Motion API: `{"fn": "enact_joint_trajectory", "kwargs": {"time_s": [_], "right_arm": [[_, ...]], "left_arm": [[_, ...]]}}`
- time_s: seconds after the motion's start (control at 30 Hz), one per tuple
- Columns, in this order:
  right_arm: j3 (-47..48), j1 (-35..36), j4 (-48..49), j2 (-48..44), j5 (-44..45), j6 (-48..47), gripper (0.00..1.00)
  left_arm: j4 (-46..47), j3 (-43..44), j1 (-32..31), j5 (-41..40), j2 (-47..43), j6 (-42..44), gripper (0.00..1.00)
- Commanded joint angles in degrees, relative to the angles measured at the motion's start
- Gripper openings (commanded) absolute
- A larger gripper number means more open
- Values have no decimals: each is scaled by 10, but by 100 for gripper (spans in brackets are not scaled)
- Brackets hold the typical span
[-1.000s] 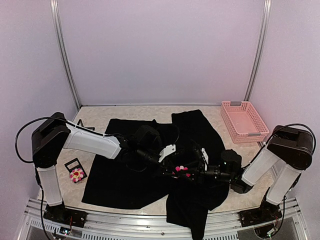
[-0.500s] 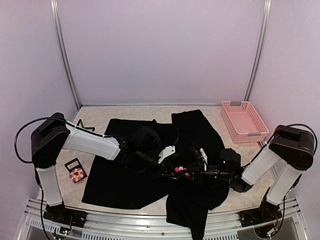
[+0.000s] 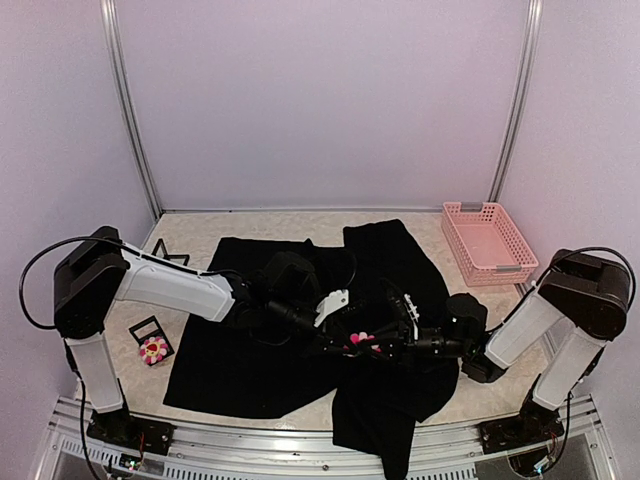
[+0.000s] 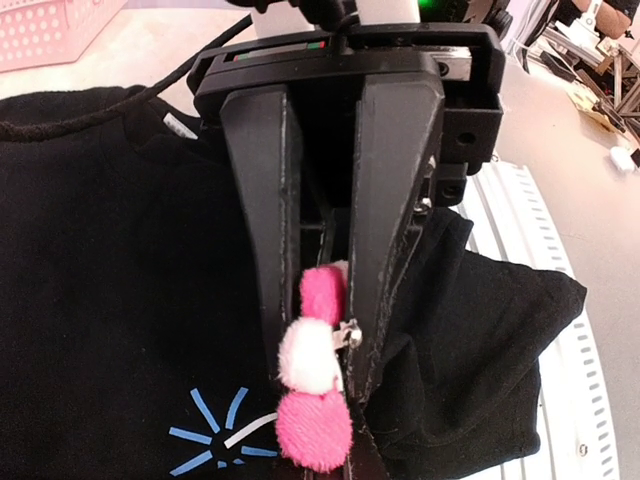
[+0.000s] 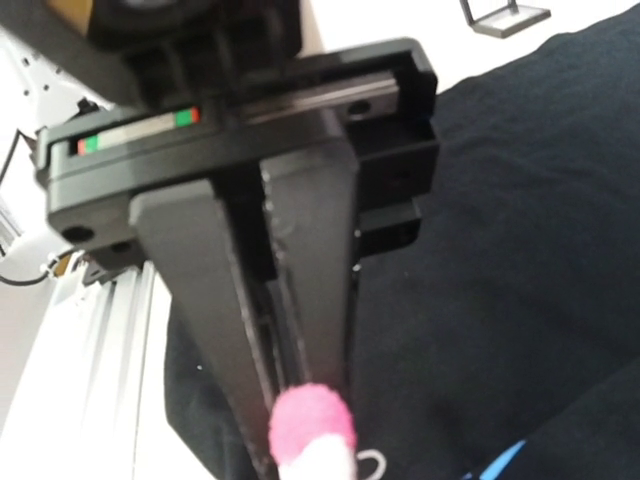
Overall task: Pin the brooch onto the clothing
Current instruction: Pin the brooch onto the flattened clothing, then flatten out the clothing with brooches at the center of the board.
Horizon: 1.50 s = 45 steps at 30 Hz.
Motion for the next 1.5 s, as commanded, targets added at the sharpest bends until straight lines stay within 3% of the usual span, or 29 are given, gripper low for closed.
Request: {"fn": "enact_joint_trajectory", "kwargs": {"time_s": [0.0, 0.4, 0.73, 0.87, 1.3, 1.47], "right_arm": [[-8, -24, 35, 2, 23, 16, 17], [-26, -32, 24, -21, 27, -2, 31], [-27, -32, 26, -39, -47, -41, 56], [-33, -32, 31, -46, -79, -57, 71], [-48, -32, -37, -103, -74, -107, 72], [-43, -32, -87, -129, -15, -107, 69]], "left_arm": [[20, -10, -23, 62, -30, 15, 0], [34, -21, -15, 66, -38, 5, 0], [40, -21, -12, 66, -36, -5, 0], [41, -22, -11, 64, -35, -8, 0], [45, -23, -9, 55, -35, -14, 0], [29, -30, -23, -55, -44, 18, 0]]}}
